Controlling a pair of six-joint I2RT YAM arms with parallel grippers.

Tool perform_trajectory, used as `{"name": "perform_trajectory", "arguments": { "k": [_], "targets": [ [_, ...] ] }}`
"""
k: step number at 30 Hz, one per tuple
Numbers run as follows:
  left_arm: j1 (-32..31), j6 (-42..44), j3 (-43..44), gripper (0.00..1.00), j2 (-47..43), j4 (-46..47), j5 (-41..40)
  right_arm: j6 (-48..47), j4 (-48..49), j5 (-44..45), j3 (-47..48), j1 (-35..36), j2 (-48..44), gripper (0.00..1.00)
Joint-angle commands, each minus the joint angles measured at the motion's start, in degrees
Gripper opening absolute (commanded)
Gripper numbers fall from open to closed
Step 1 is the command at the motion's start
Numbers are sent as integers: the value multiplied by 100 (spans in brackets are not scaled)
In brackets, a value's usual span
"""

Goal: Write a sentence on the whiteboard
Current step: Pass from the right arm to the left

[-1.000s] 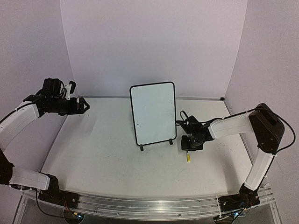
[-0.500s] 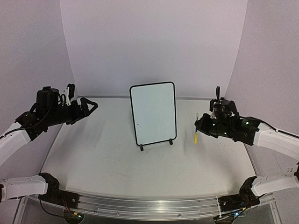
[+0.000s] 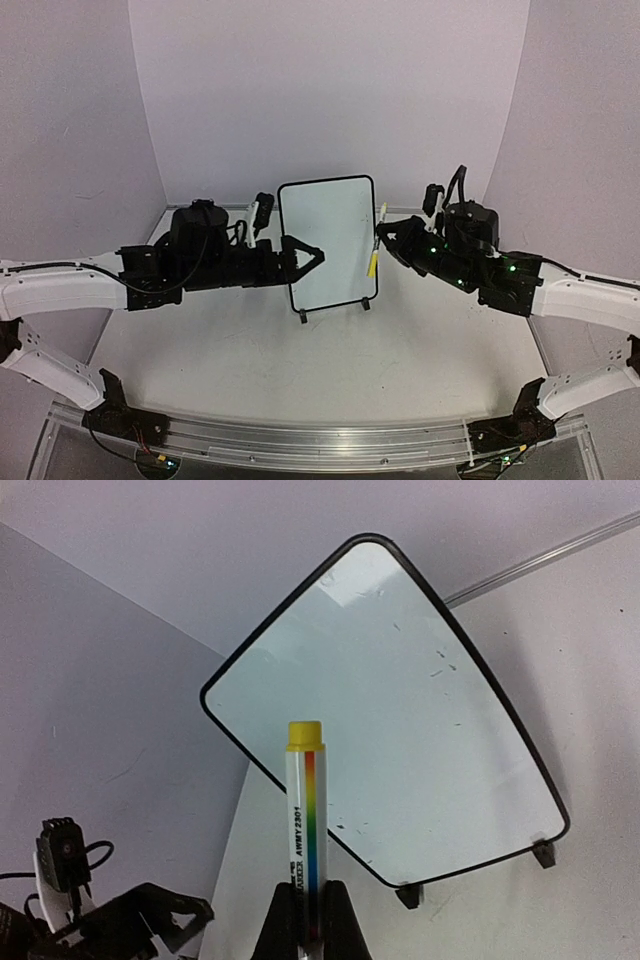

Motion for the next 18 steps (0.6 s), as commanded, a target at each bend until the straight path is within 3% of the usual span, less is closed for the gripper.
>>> {"name": "perform_trajectory", "arguments": {
  "k": [1,6,8,18],
  "targets": [
    [-329,-249,511,99,593,1209,263,200,983,136,363,171,274,0],
    [-397,-375,779,99,1085,1402,552,209,1148,12,608,264,520,0],
    [-397,-408,856,95,1214,1443,641,204,1196,-39,656,278,582,0],
    [-397,-487,1019,45,1535,1681,888,231,1275,-150,717,313,756,0]
  ]
}}
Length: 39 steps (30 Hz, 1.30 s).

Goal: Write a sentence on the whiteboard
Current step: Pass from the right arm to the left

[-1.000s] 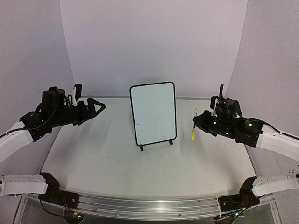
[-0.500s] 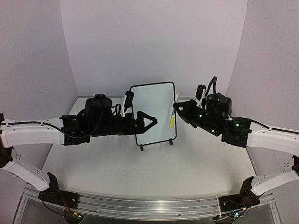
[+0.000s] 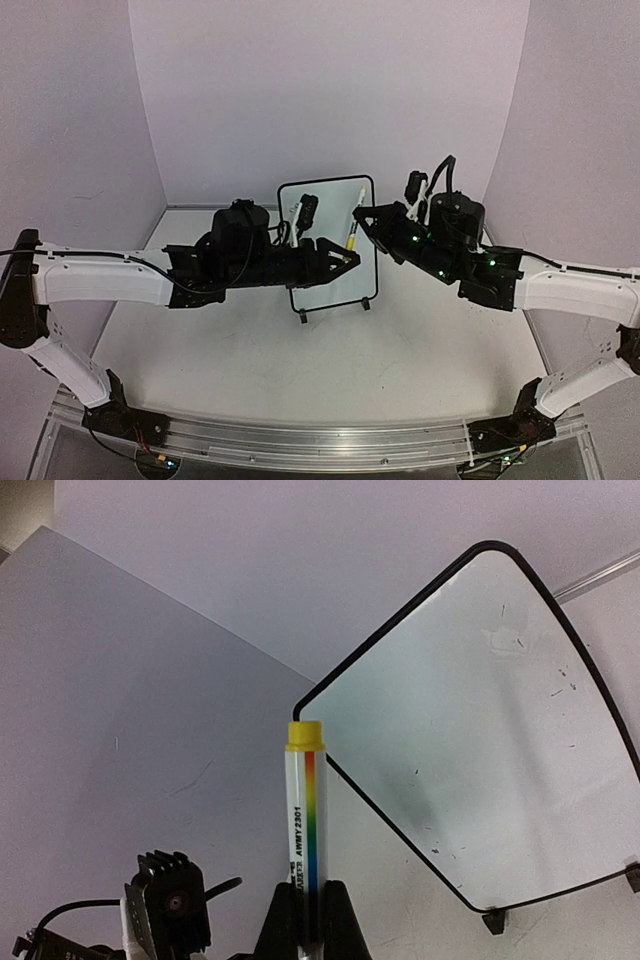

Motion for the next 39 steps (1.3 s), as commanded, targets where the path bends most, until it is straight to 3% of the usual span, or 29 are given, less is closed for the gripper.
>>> {"name": "perform_trajectory", "arguments": {
  "k": [1,4,20,30,32,39],
  "targets": [
    [-6,-44,297,41,73,384,139,63,235,-80,227,43,66,0],
    [-2,-50,352,35,129,389,149,71,235,-94,209,40,68,0],
    [-2,82,584,28,271,243,3,98,174,-192,104,44,15,0],
    [4,176,618,1,273,10,-13,74,56,-186,109,43,13,0],
    [9,230,614,0,238,-140,-10,17,-36,-205,124,42,16,1],
    [302,899,655,0,19,-1325,856,-858,-1180,-203,387,29,-204,46]
  ]
}}
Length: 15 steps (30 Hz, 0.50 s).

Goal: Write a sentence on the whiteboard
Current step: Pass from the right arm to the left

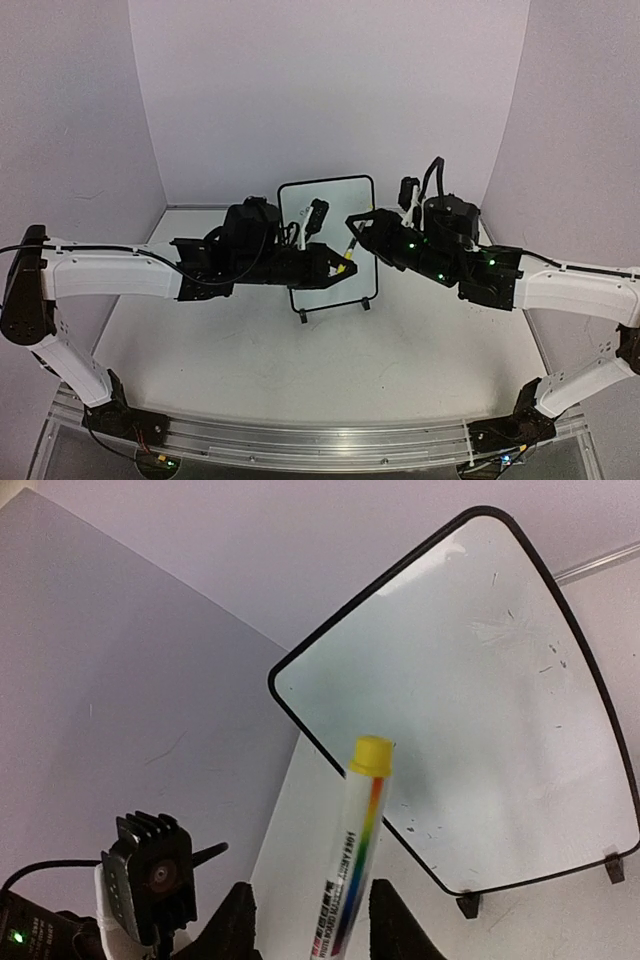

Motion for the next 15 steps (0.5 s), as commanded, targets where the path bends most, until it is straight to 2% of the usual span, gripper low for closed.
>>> {"name": "perform_trajectory", "arguments": {
  "k": [1,5,8,11,15],
  "targets": [
    [294,699,307,0,-293,-1077,902,-701,-966,-22,411,15,-284,52],
    [533,1313,432,0,-295,-1808,1943,-1010,-1690,-287,521,-140,-453,64],
    [743,1865,534,0,-328,-2314,2606,-1227,-1982,-998,530,-468,-598,69],
    [935,2703,754,0,-319,-2999,3425,-1497,-2128,-2168,531,-960,-707,74],
    [1059,4060,1284,0,-123,-4145,4136,-1821,-2246,-3698,584,-1437,-755,82]
  ]
}}
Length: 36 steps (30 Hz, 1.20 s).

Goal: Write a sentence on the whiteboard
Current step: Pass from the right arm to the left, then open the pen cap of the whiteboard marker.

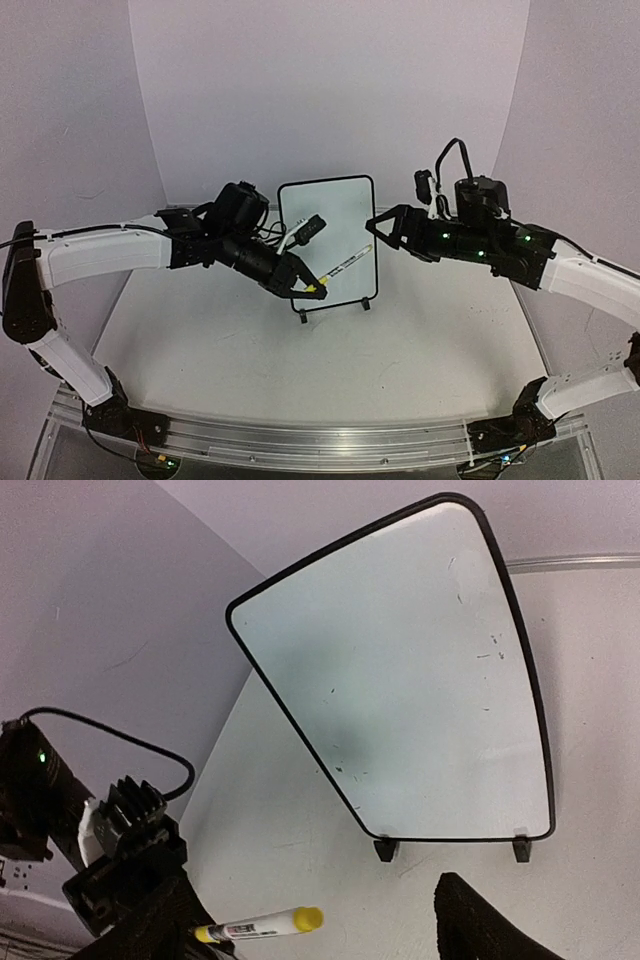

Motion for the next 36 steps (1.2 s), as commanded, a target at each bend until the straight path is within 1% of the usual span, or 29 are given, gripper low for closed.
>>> {"name": "perform_trajectory", "arguments": {
  "k": [1,4,7,13,19,26,36],
  "targets": [
    [134,1893,838,0,13,-1590,1381,-599,-349,-2115,311,-404,-121,84],
    [176,2749,1315,0,368,-2434,1873,-750,-387,-2872,364,-449,-66,87],
    [173,3274,1608,0,649,-3015,2132,-766,-380,-3509,376,-449,42,88],
    [177,3367,1531,0,703,-2849,2254,-678,-373,-4450,419,-436,420,87],
    [177,3377,1414,0,725,-2702,2277,-674,-371,-4647,446,-384,614,86],
    [181,3378,1408,0,797,-2707,2253,-740,-359,-4631,630,2,953,83],
    [185,3233,1217,0,752,-2478,1970,-790,-353,-4657,868,276,1284,76]
  ]
}}
